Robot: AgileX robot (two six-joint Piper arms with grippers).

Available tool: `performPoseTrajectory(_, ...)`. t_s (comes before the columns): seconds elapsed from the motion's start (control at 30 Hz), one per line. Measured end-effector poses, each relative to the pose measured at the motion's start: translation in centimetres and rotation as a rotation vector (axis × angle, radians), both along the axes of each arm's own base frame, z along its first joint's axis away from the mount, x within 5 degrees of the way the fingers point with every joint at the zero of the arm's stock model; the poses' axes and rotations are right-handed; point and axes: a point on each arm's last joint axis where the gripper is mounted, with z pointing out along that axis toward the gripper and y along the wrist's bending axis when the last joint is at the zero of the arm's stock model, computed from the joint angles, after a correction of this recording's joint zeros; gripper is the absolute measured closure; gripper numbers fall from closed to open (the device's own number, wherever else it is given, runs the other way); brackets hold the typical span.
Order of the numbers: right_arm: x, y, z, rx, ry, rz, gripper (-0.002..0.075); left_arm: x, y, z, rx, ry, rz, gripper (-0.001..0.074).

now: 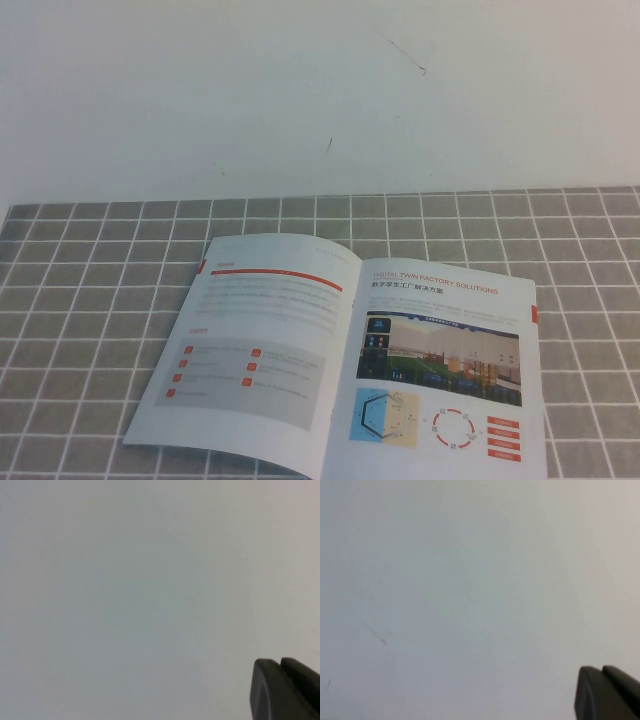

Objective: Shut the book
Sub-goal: 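Close the open booklet and leave it lying on the table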

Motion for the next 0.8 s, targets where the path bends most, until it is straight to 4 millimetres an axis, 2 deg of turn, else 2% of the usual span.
performPoseTrajectory(0.1,0.2,0.0,2.3,0.007,0.118,-0.002,0.0728,0.5,-0.1,1.8,0.015,0.106,-0.01,0.0738)
performPoseTrajectory(0.2,1.4,0.1,3.9,0.026,0.26,0.007,0.0728,1.8,-0.3,3.3,0.032,0.253,-0.02,0.0738)
performPoseTrajectory(0.3,3.2,0.3,5.0,-0.003,0.355,0.028,0.0728,3.7,-0.5,4.6,0.044,0.397,-0.03,0.0738)
performPoseTrajectory(0.4,5.4,0.8,5.3,-0.027,0.448,0.078,0.0728,6.4,-0.8,4.7,0.066,0.578,-0.04,0.0738)
performPoseTrajectory(0.53,9.2,1.7,4.0,-0.061,0.646,0.184,0.0728,9.8,-1.3,4.3,0.062,0.758,-0.078,0.0738)
performPoseTrajectory(0.7,14.2,2.6,0.1,-0.134,0.881,0.307,0.0728,13.7,-2.2,3.6,0.057,0.903,-0.153,0.0738)
performPoseTrajectory(0.8,16.5,3.0,-1.9,-0.126,0.973,0.364,0.0728,15.8,-3.0,2.4,0.022,1.009,-0.225,0.0738)
